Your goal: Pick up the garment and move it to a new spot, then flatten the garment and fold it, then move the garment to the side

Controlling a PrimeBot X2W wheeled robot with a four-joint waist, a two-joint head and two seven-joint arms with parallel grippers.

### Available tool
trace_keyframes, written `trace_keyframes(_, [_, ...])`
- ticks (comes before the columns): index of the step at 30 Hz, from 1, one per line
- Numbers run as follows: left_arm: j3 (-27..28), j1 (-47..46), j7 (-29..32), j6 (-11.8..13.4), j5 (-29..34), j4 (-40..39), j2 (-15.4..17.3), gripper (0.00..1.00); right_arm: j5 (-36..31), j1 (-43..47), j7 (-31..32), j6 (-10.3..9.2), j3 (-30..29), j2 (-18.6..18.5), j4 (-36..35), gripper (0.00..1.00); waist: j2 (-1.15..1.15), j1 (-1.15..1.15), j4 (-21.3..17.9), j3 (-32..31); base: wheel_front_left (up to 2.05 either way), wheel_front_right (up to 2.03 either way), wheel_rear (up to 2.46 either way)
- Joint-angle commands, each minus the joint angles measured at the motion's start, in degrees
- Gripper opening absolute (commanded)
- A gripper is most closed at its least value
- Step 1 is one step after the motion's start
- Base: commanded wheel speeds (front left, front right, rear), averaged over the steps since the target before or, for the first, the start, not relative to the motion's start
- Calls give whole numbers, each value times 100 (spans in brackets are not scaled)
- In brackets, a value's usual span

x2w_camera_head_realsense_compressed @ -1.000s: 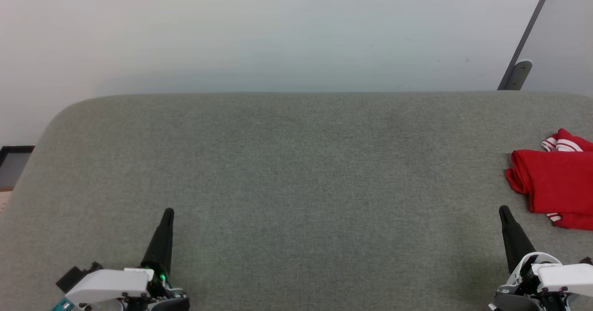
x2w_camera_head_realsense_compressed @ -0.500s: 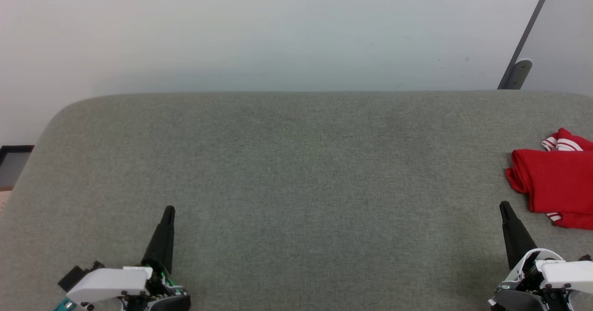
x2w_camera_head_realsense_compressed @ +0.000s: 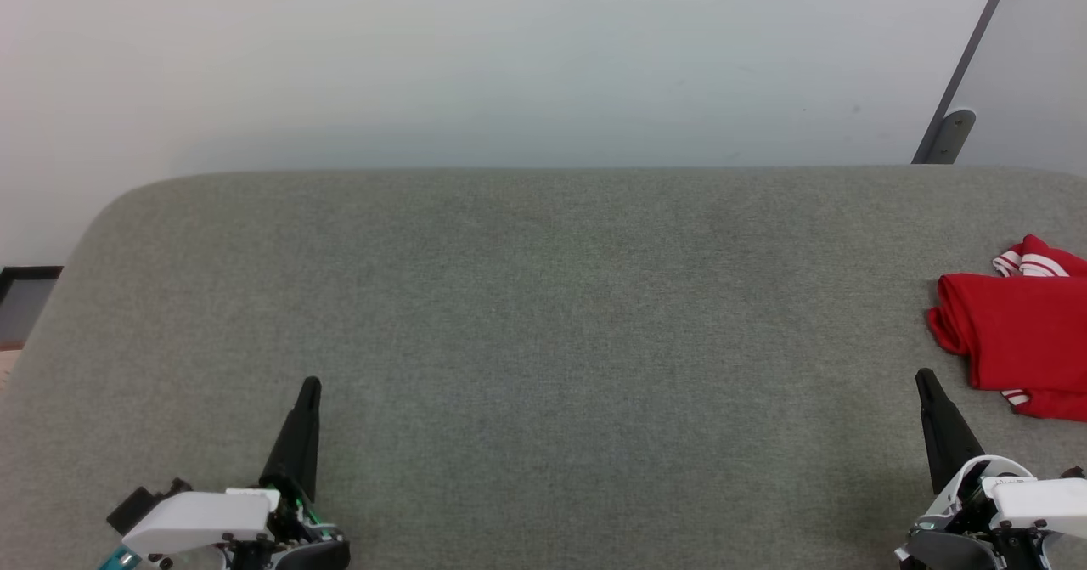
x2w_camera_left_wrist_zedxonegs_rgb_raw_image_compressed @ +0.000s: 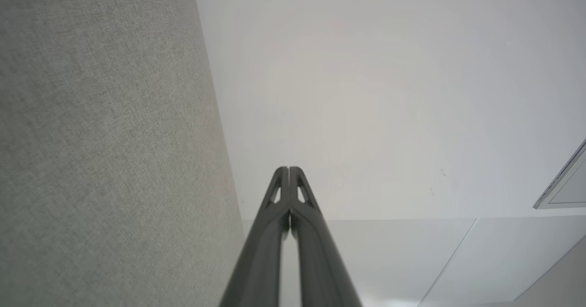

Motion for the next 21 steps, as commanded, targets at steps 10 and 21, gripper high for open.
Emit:
trace_keyframes(10, [10,-51,18,8,-16,-9,0,0,20,-14,14,-6,-1,22,-12,0,0,0,0,0,0,0,0])
trace_keyframes(21, [9,-50,17,8,-17,-9,0,0,19,-14,14,-6,0,22,-12,0,0,0,0,0,0,0,0])
